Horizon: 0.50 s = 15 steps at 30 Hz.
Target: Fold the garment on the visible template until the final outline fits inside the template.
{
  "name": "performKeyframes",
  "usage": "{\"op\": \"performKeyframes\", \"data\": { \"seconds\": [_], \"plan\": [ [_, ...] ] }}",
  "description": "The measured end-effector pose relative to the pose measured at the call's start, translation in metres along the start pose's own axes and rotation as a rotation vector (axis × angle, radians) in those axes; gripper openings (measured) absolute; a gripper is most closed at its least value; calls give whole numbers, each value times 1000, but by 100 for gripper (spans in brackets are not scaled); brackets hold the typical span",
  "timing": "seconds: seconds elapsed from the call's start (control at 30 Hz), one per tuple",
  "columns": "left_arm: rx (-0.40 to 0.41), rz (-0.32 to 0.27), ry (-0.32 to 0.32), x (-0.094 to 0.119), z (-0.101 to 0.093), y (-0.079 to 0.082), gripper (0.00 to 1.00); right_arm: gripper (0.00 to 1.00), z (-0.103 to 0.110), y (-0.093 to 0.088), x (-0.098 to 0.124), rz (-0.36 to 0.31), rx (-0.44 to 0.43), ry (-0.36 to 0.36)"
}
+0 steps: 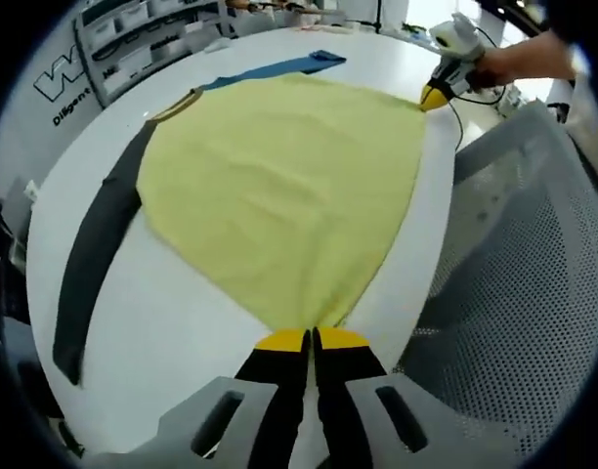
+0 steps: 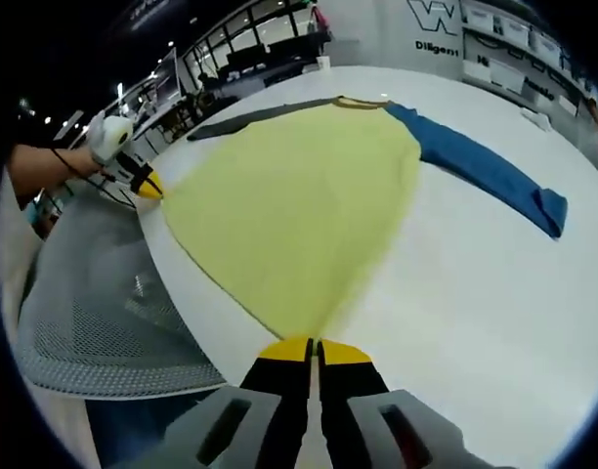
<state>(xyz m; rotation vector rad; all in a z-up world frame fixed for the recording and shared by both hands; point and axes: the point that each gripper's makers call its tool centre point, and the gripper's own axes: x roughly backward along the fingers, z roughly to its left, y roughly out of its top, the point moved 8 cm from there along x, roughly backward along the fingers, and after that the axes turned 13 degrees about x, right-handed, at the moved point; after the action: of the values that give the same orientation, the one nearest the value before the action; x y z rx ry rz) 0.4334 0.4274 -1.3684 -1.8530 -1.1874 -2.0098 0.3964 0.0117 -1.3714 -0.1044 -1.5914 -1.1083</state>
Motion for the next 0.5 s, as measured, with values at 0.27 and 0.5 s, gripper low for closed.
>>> {"op": "performKeyframes", "data": {
  "seconds": [0.27, 0.5],
  "plan": [
    [37, 5, -28, -1, -1, -5, 15, 0, 5, -9, -3, 40, -1, 62],
    [90, 20, -40, 0, -1, -6, 17, 0, 5, -9, -5, 64, 59, 80]
  ]
}}
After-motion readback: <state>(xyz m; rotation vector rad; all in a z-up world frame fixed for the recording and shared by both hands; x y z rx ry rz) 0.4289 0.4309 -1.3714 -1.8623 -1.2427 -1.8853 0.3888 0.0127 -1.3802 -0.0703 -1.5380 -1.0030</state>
